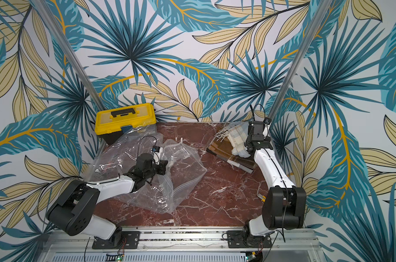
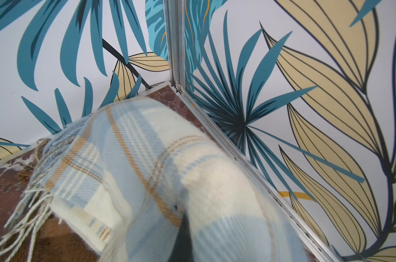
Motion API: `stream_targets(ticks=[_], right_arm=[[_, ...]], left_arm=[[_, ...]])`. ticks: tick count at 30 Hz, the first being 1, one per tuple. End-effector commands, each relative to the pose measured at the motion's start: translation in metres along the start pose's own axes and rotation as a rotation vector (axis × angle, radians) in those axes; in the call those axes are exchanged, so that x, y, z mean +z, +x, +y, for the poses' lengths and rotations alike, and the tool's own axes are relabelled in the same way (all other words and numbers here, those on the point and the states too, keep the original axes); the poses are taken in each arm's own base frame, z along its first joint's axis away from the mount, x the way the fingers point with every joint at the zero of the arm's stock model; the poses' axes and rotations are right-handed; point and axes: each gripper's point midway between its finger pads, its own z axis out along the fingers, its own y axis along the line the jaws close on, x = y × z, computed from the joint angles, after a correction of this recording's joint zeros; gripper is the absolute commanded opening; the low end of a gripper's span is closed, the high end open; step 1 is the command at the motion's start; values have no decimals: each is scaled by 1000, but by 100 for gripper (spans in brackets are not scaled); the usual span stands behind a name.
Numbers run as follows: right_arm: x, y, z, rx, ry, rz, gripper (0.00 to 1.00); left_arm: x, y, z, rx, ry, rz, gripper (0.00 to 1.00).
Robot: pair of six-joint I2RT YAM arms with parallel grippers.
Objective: Take the blanket out of the vacuum bag
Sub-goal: Place the blanket at the corner of the board.
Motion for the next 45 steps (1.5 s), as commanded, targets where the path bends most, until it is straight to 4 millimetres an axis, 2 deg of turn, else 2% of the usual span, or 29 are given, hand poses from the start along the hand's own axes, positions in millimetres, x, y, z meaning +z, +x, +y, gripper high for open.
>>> stream_targets(ticks=[1, 5, 8, 10, 11, 13, 15, 18, 20, 23, 26, 28, 31, 34, 36, 45], right_arm=[[-6, 15, -20, -58, 59, 31, 0], [-4, 28, -21, -69, 54, 57, 0], [-4, 30, -25, -69, 79, 64, 1], [-7, 24, -30, -73, 100, 57, 38], [-9, 20, -31, -77, 109, 50, 49], [-17, 9, -37, -84, 127, 37, 62], [-26, 0, -40, -85, 130, 23, 70], [-42, -14, -39, -107, 129, -10, 73], [-51, -18, -30, -134, 90, -26, 74], [-58, -16, 2, -200, 5, -32, 76], [-53, 2, 47, -325, -62, 32, 76], [-43, 23, 83, -404, -124, 99, 77], [-19, 49, 109, -444, -141, 208, 80], [3, 74, 120, -493, -116, 289, 81], [14, 82, 121, -502, -87, 314, 82], [45, 102, 110, -466, -57, 388, 84]], left_arm=[[-2, 3, 0, -6, 16, 3, 0], [-2, 5, -1, -11, 24, 10, 0], [-3, 5, -3, -8, 29, 10, 0], [-4, 5, -3, -6, 30, 12, 0], [-4, 5, -3, -6, 30, 11, 0], [-5, 7, -2, -8, 29, 12, 0], [-4, 9, -2, -12, 33, 16, 0], [-1, 11, -3, -21, 43, 21, 0], [1, 12, -5, -27, 53, 26, 0], [3, 9, -7, -35, 64, 20, 0], [7, 7, -11, -38, 79, 22, 0], [8, 3, -12, -40, 85, 17, 0], [6, 1, -14, -38, 87, 15, 0], [2, 0, -14, -33, 85, 12, 0], [0, 3, -12, -24, 78, 16, 0], [1, 11, -9, -21, 69, 28, 0]])
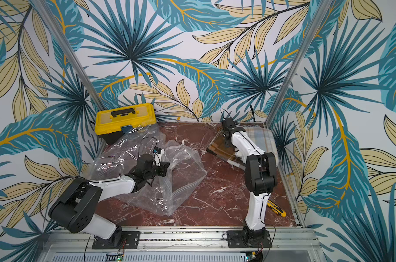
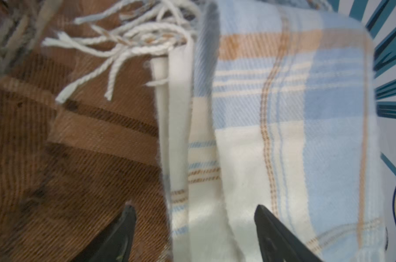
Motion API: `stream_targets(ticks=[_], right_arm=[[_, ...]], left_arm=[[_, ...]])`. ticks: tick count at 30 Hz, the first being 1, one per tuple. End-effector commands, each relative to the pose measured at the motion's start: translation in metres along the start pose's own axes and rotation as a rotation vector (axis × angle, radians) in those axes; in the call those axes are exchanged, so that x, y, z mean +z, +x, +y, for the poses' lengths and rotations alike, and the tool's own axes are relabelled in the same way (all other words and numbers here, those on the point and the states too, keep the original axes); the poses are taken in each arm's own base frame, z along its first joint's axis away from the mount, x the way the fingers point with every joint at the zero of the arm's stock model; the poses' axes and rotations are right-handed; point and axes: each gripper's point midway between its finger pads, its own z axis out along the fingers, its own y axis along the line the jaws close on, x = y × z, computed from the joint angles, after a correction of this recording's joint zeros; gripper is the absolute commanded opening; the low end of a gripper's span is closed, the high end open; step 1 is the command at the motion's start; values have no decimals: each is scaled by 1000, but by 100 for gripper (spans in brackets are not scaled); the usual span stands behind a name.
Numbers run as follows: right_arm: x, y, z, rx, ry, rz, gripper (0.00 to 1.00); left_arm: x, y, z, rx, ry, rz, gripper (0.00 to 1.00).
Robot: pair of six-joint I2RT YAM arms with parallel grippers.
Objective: Take the blanket out of the vacuum bag
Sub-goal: Place the blanket at the corner of the board.
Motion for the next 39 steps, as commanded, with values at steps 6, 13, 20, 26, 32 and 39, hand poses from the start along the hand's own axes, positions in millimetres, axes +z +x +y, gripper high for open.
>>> stream_targets(ticks=[6, 13, 20, 26, 32, 39], right_arm=[[25, 16, -7, 36, -16, 75, 85], [39, 24, -1, 22, -33, 111, 85], [50, 33, -10, 25, -10, 151, 84], [50, 33, -34, 63, -5, 159, 81], [52, 34, -42, 78, -27, 170, 62], [51, 34, -35, 104, -85, 177, 26]], left_arm=[[-1, -3, -1, 9, 11, -8, 0], [1, -5, -3, 7, 16, -9, 0], [2, -3, -2, 5, 13, -1, 0], [5, 0, -1, 4, 15, 8, 0], [7, -1, -3, -2, 25, 7, 0], [6, 0, -3, -4, 26, 13, 0]])
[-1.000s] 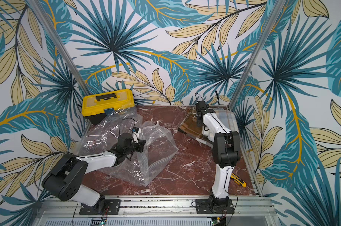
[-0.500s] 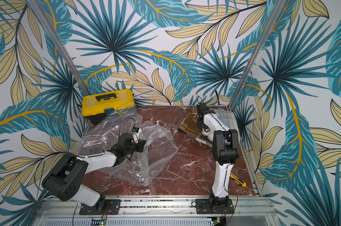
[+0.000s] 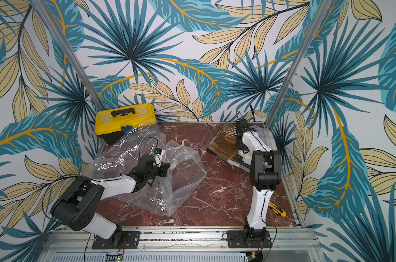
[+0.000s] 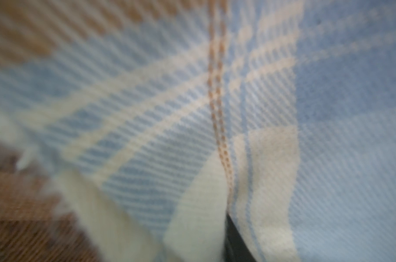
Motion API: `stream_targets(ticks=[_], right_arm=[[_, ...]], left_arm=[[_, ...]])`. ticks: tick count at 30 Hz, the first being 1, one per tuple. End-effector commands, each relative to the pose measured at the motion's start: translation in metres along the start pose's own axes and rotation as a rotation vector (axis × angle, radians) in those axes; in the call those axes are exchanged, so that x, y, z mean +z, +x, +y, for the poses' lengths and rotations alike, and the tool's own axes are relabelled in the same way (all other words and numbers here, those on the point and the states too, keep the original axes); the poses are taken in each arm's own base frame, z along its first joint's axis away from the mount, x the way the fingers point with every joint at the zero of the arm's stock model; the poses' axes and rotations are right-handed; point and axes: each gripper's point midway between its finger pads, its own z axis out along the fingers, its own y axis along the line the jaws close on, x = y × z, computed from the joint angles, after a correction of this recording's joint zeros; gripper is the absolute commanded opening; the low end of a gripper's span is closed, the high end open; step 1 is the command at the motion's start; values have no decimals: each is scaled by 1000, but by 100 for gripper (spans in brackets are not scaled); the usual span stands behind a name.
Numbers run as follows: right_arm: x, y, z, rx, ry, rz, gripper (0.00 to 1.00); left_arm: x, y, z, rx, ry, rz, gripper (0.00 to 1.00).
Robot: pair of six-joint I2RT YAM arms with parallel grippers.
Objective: Take the blanket out of the vacuum bag
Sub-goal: Place the blanket at the corner of the board.
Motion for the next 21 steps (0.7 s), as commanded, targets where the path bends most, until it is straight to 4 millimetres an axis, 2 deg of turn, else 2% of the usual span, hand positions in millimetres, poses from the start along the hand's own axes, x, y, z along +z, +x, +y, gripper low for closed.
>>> stream_targets(ticks=[1, 9, 21], right_arm=[[-4, 12, 2, 15, -52, 40, 22], [-26, 6, 8, 40, -140, 28, 0], [-88, -23, 12, 88, -292, -42, 0]], left_arm=[[1, -7, -3, 0, 16, -9, 0], [4, -5, -4, -4, 24, -4, 0], [4, -3, -5, -9, 32, -5, 0]])
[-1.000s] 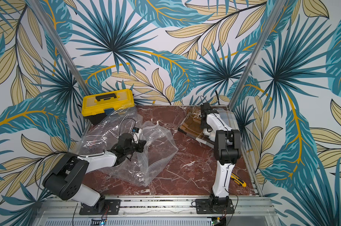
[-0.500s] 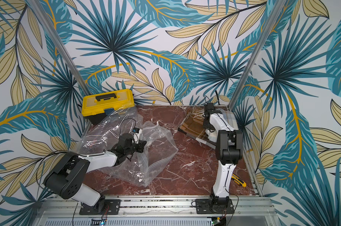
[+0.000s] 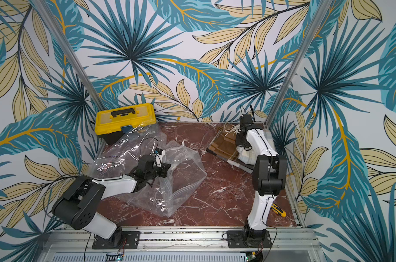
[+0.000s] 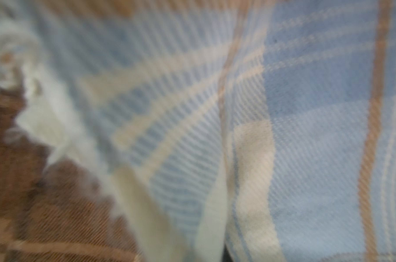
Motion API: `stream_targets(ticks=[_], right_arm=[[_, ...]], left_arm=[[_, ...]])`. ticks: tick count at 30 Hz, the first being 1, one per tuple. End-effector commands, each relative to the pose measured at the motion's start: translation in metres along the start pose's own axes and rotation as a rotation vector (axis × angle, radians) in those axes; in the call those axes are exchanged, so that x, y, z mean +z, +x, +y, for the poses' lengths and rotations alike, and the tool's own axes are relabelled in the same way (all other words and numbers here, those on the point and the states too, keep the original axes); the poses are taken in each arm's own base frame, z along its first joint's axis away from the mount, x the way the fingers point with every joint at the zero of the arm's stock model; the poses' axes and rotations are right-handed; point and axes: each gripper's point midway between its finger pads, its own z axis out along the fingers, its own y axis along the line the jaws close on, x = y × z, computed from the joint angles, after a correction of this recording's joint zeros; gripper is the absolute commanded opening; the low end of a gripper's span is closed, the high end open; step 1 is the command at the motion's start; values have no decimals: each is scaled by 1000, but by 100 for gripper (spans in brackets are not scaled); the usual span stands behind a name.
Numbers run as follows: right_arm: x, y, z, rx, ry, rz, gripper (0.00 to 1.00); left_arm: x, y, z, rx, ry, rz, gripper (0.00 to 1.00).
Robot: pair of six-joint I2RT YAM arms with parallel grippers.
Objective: Take the blanket out of the vacuum bag
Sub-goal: Place the blanket at the corner of the board.
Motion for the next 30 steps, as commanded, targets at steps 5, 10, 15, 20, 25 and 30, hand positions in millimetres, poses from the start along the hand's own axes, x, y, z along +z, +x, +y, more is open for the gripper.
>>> stream_targets(ticks=[5, 10, 15, 20, 25, 30], right_arm=[[-46, -20, 16, 35, -124, -51, 0], [-55, -29, 16, 36, -133, -80, 0], [-63, -50, 34, 50, -226, -118, 0], [-73, -68, 58, 95, -349, -134, 0], [-73, -76, 73, 113, -398, -130, 0], [-68, -73, 90, 102, -421, -107, 0]], left_arm=[[2, -4, -2, -2, 18, -16, 0], [3, -2, -2, -3, 20, -13, 0], [4, -3, -2, -5, 23, -13, 0], [3, -2, -2, -2, 18, -9, 0], [3, -1, -1, 5, 10, -5, 0], [3, -5, -1, 10, 9, -8, 0]])
